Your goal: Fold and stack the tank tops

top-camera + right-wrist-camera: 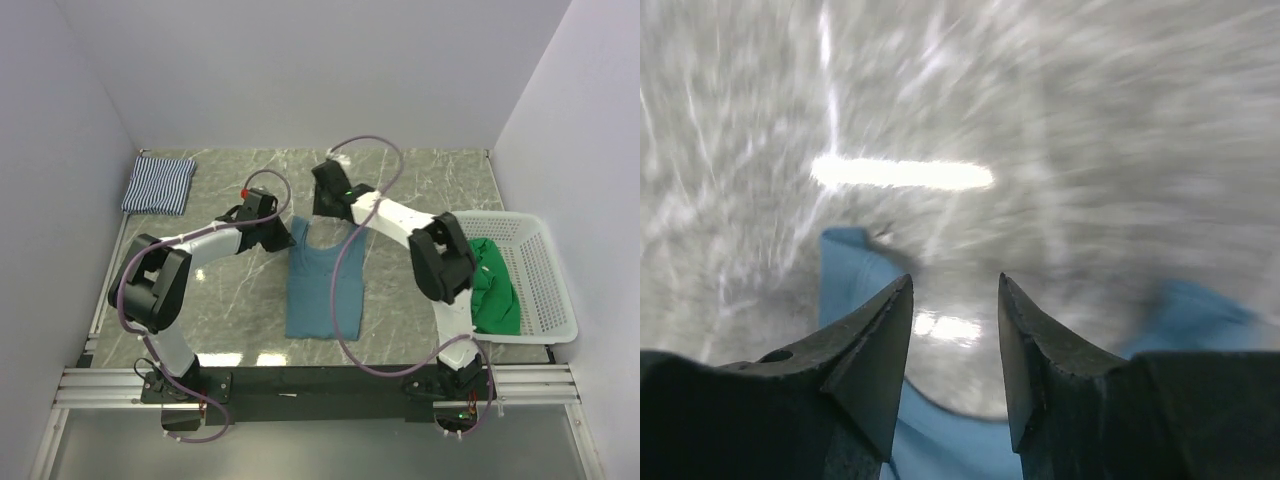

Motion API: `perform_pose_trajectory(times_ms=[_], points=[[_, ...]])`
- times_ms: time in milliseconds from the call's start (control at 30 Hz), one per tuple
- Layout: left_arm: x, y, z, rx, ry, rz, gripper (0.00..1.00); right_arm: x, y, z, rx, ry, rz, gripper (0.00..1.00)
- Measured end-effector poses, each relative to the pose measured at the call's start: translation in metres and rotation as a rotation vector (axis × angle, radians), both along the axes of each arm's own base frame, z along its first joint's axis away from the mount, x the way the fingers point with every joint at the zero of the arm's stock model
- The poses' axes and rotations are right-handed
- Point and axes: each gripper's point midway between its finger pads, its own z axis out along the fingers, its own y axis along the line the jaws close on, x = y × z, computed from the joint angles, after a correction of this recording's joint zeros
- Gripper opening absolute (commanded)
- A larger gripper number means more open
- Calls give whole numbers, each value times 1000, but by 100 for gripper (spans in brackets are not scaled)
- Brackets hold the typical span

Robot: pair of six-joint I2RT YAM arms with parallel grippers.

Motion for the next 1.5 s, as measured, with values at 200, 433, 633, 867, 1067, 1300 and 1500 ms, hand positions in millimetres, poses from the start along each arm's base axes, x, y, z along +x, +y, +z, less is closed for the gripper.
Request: perform_pose_trajectory(times_ms=[200,433,633,867,1067,1300,1500], points=[[-5,-13,3,-2,-9,-30,11,3,-84,52,-2,-52,-207,47],[-32,-48,4,-1,-12,-126,11,-23,-139,8,-107,61,-305,47],[-70,-77,11,-19,-22,-210,11,-29,-137,-10,-132,102,-293,47],[-106,-101,6,-18,-12,-274,12,-27,-133,-12,-115,91,-286,47],[-133,-115,-1,-18,9,-316,11,-27,-128,-29,-105,118,-276,44],[-157,-136,-1,-36,7,-364,11,-27,-125,-42,-92,140,-282,31],[-176,-145,-22,-8,48,-389,10,-25,-122,-43,-84,139,-287,8]])
